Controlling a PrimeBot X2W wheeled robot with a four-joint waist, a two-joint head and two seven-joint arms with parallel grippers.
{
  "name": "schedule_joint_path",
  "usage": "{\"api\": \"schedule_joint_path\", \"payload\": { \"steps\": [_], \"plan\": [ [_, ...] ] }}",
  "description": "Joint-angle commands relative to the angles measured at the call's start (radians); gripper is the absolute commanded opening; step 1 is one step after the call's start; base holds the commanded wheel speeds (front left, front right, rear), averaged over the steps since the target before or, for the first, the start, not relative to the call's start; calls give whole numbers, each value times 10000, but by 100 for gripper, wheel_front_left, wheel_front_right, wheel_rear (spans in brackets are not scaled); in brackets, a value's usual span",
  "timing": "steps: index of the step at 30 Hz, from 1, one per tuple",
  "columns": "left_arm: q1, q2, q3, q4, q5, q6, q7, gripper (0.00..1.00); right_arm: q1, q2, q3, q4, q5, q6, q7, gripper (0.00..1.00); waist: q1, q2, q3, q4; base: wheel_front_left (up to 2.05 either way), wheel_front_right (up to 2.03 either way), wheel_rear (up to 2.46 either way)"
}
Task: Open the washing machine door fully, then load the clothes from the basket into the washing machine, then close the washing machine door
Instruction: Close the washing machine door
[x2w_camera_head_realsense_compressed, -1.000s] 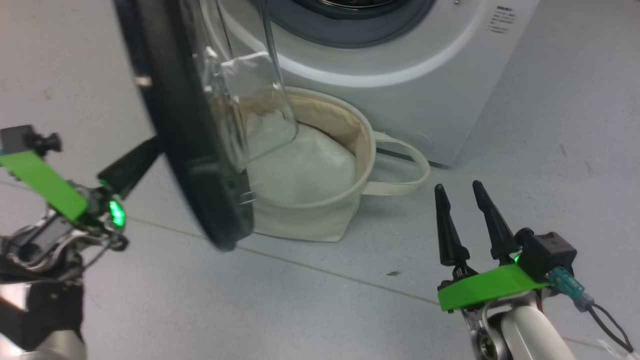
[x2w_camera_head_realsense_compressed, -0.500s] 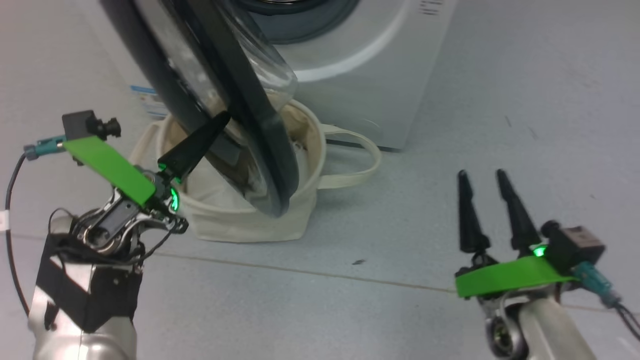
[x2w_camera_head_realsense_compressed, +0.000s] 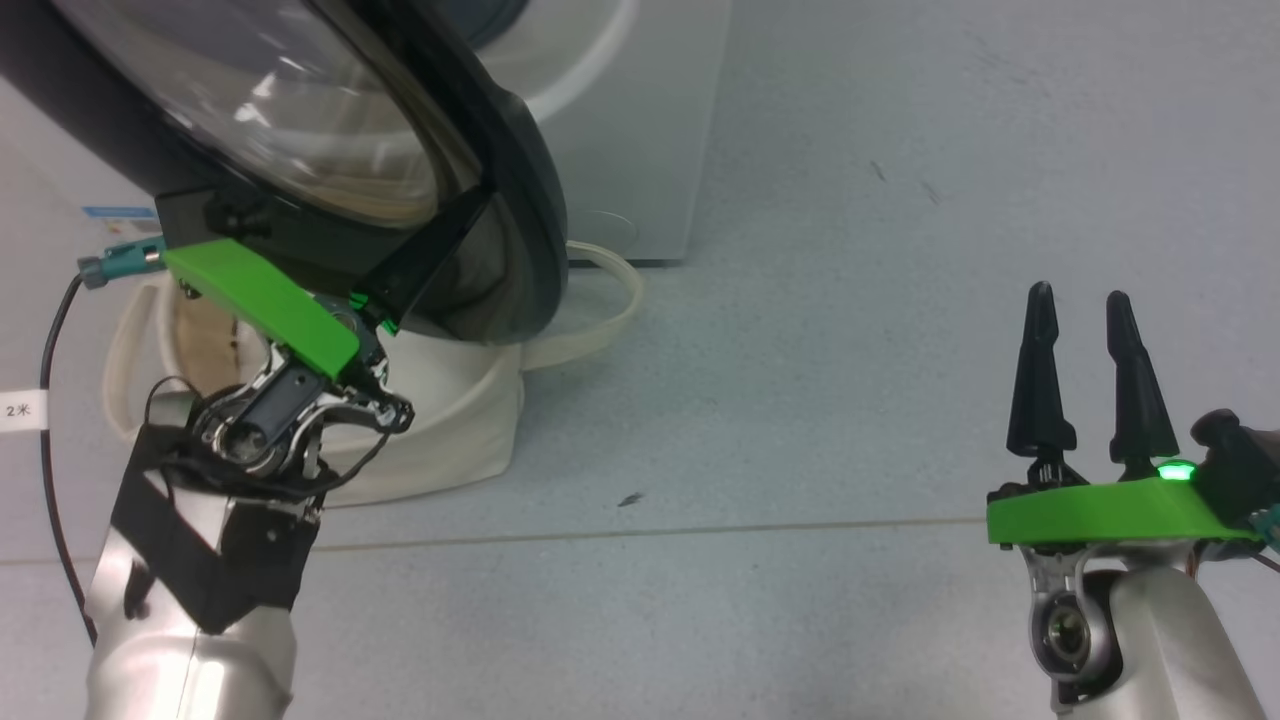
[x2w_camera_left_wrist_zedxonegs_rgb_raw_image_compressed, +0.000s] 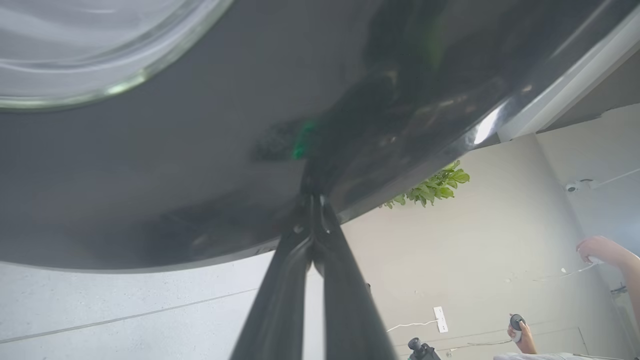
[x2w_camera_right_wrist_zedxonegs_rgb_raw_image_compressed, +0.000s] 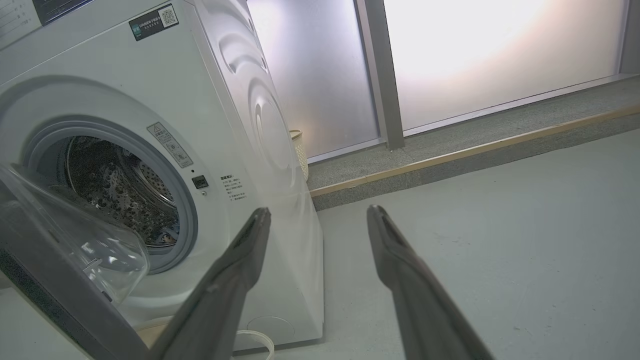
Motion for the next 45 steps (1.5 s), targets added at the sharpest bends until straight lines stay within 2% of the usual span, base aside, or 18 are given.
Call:
{"api": "schedule_joint_path", "payload": {
  "steps": [1,7,13,17,20,24,27,31,33,37,38,39,40,41,42,45],
  "plan": [
    [-505,435,46,-285,260,-71,-318,0,-261,45,247,-377,80,2,-122,100,-1,0,171,-295,0,0,0],
    [-760,645,-610,-121,431,-71,-1207,0,-335,45,293,-405,181,2,-122,100,-1,0,406,-431,0,0,0],
    [-709,887,-1296,-320,406,-71,-1704,0,-381,45,240,-419,176,2,-122,100,-1,0,441,-238,0,0,0],
    [-428,1398,-2289,-691,1051,-71,-2402,0,-361,45,291,-383,114,2,-122,100,-1,0,271,106,0,0,0],
    [-123,1951,-3129,-837,2060,-71,-3697,0,-313,45,382,-386,82,2,-122,100,-1,0,26,415,0,0,0],
    [269,2708,-4166,-201,4128,-71,-6247,0,-149,45,506,-371,-16,2,-122,100,-1,0,-380,878,0,0,0],
    [493,2808,-4480,827,5636,146,-8136,0,-8,45,683,-369,-94,2,-122,100,-1,0,-665,1228,0,0,0],
    [929,2498,-4166,1484,6865,899,-8806,0,179,45,1031,-366,-173,2,-122,100,-1,0,-985,1587,0,0,0],
    [1303,2224,-3343,977,7709,1370,-8820,0,282,45,1097,-351,-215,2,-122,100,-1,0,-1085,1744,0,0,0],
    [2526,1493,-1971,-58,9432,1771,-8826,0,416,45,1389,-235,-288,2,-122,100,-1,0,-1222,1912,0,0,0],
    [2800,1265,-1592,-309,9768,1830,-8826,3,434,45,1461,-220,-281,2,-122,100,-1,0,-1244,1937,0,0,0],
    [3050,1049,-1257,-564,10113,1835,-8826,43,451,45,1533,-210,-267,2,-122,100,-1,0,-1256,1952,0,0,0],
    [3281,828,-956,-811,10445,1801,-8827,91,469,45,1595,-195,-268,2,-122,100,-1,0,-1262,1967,0,0,0],
    [3490,603,-705,-1017,10743,1720,-8827,100,486,45,1643,-184,-276,2,-122,100,-1,0,-1268,1984,0,0,0],
    [3829,227,-332,-1315,11250,1451,-8827,100,518,45,1732,-150,-280,2,-122,100,-1,0,-1267,2011,0,0,0],
    [4163,-114,68,-1549,11829,1103,-8828,100,520,45,1818,-96,-278,2,-122,100,-1,0,-1262,2010,0,0,0]
  ]
}}
